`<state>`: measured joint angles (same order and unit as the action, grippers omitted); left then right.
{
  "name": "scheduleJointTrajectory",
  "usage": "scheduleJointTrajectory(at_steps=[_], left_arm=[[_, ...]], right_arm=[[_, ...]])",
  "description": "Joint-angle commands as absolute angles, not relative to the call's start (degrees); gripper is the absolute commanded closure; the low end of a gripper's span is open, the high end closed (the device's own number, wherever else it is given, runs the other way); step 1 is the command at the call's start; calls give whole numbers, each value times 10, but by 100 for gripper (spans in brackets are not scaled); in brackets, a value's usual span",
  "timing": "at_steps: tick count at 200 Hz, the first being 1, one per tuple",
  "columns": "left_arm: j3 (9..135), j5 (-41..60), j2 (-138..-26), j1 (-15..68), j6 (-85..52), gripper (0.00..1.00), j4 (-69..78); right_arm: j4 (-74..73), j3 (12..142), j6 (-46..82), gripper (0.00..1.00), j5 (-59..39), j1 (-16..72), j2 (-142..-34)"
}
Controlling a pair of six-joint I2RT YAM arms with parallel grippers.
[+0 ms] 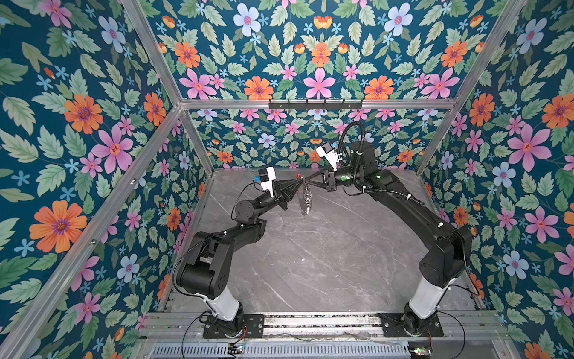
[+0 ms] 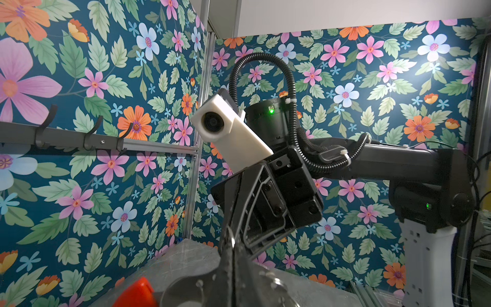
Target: Put the keys on the keyring
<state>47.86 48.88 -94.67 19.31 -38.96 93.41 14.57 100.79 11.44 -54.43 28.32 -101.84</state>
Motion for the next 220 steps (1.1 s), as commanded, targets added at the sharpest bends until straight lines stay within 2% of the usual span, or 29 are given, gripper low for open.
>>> scheduleJointTrajectory(at_steps=[1,55,67,81,143,220], left_arm=[[477,494,-950,191,-382,100,958],[469,497,-944,186,-380,100,958],[468,503,-942,184,-381,100,959],[468,508,-940,183,-386,100,958],[478,517,-942,182,-405,100,958],[484,533,-944,182,-422,100,958]], right_arm=[[176,1012,79,100,-545,290,-1013],[164,998,82,100,-561,288,-1005],[146,990,98,82,-579,283,-1002],[113,978,126,73,-603,275,-998],[75,969,155,72,-634,271,-998],[73,978,156,71,-615,270,-1006]])
